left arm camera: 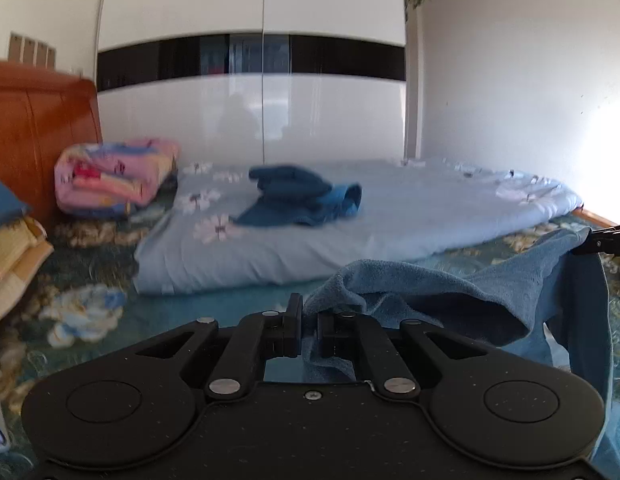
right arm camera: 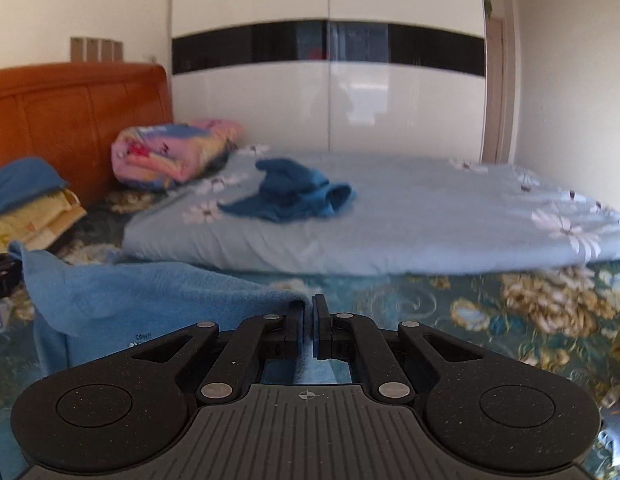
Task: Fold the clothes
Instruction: 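Lower the shirt onto the carpet and open both grippers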
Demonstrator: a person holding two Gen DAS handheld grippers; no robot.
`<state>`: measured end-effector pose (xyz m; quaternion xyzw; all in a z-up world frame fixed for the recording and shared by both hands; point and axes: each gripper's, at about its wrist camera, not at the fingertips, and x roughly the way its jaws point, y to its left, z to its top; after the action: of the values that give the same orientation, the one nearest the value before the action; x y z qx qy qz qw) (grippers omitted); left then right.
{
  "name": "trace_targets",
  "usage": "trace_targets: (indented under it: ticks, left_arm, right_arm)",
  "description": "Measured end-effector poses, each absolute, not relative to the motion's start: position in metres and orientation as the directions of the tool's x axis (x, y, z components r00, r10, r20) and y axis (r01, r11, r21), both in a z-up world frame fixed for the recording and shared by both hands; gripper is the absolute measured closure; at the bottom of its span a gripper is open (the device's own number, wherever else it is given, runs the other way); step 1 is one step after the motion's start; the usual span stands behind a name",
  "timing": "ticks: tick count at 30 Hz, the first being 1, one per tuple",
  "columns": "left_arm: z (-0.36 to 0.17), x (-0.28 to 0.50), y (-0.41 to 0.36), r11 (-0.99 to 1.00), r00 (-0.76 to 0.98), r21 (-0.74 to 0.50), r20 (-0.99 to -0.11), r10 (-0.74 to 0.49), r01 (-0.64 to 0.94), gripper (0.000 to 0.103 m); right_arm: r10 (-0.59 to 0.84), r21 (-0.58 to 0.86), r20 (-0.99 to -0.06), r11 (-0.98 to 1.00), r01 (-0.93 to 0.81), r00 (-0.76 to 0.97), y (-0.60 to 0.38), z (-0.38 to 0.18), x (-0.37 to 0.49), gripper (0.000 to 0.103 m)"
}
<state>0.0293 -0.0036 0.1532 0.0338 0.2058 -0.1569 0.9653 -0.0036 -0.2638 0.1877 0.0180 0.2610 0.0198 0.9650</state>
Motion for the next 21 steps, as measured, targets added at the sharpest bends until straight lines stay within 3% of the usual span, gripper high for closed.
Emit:
trace_targets:
  ticks: [5, 13, 16, 21]
  left_arm:
    - [0.106, 0.100, -0.020, 0.947, 0.826, 0.032, -0.499, -0.261, 0.318, 0.099]
    - [0.091, 0.208, -0.070, 0.929, 0.795, 0.091, -0.552, -0.252, 0.358, 0.099]
    - [0.069, 0.242, -0.082, 0.936, 0.761, 0.094, -0.612, -0.215, 0.340, 0.099]
    - [0.041, 0.254, -0.090, 0.928, 0.719, 0.135, -0.673, -0.171, 0.347, 0.097]
  right_arm:
    - [0.033, 0.121, -0.599, 0.991, 0.050, 0.800, -0.287, 0.127, 0.061, 0.100]
    - [-0.012, 0.112, -0.640, 0.988, 0.109, 0.768, -0.332, 0.087, 0.138, 0.100]
    - [-0.026, 0.107, -0.670, 0.985, 0.132, 0.742, -0.345, 0.070, 0.161, 0.100]
    - [-0.003, 0.141, -0.692, 0.980, 0.140, 0.722, -0.357, 0.048, 0.170, 0.100]
